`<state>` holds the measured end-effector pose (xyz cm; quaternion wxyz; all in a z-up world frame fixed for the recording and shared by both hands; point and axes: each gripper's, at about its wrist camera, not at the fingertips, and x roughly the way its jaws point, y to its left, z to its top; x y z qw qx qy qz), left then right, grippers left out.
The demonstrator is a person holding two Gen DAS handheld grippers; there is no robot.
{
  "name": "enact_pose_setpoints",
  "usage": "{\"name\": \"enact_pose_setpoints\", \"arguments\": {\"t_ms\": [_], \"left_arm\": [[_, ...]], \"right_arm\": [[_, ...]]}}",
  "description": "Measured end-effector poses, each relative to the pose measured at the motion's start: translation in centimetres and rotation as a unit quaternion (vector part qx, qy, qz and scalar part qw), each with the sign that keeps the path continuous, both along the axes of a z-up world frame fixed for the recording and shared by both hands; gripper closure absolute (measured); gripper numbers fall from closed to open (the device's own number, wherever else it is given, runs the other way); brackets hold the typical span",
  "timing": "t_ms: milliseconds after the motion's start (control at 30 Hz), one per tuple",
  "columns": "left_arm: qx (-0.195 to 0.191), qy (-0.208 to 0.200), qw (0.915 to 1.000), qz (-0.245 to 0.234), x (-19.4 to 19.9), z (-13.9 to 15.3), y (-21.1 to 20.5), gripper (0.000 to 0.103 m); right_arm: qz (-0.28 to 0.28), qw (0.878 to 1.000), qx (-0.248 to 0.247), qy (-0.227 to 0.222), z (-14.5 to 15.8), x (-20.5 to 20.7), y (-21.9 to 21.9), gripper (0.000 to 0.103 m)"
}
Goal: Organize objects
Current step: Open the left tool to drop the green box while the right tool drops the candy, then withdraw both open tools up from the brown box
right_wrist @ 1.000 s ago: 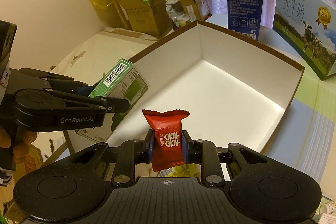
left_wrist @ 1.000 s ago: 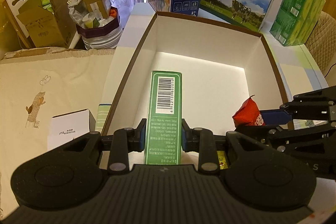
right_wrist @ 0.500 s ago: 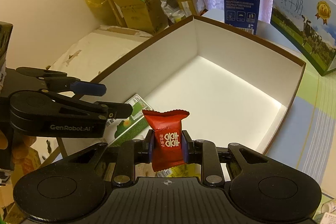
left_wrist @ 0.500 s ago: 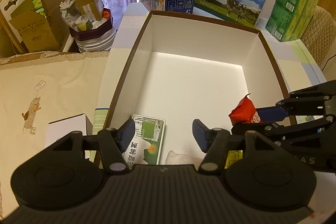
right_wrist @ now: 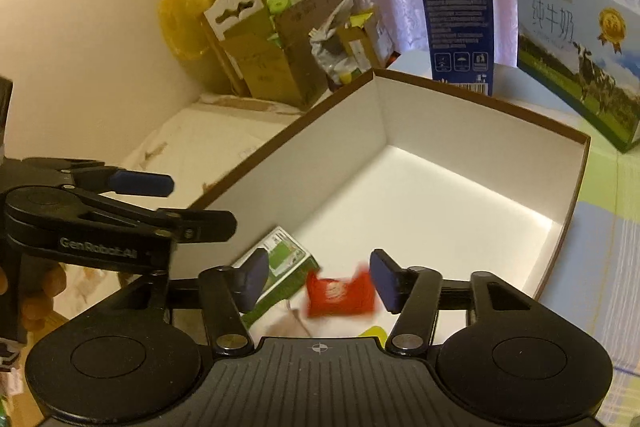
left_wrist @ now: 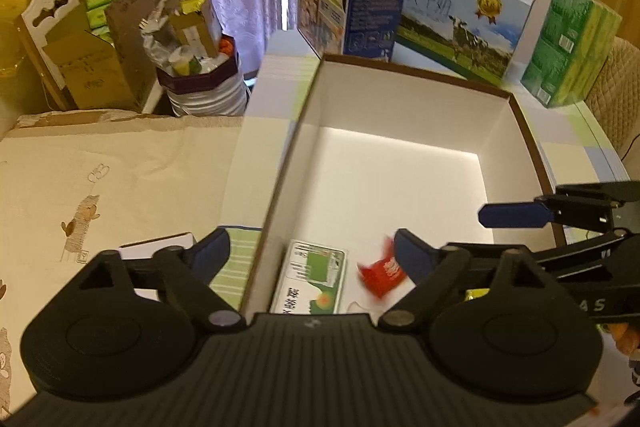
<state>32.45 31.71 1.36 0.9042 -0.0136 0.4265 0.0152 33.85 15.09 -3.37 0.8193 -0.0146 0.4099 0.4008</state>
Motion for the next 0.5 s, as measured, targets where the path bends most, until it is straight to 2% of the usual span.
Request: {"name": "enact_pose_setpoints", "arguments": {"t_ms": [367,500], "left_arm": [[-0.012,-0.013,0.9998,0.002,-1.8,0.6,-0.8,0.001],[-0.015,-0.020,0.9997,0.003,-2.4,0.9,-1.3,0.001]], "right_arm": [[-0.007,1.000,-0.020,-0.014,0.9,-1.2,-1.3,0.044],[-0.020,0.999,-0.023,-0.013,1.2,-1.5,-2.1,0.042]]}}
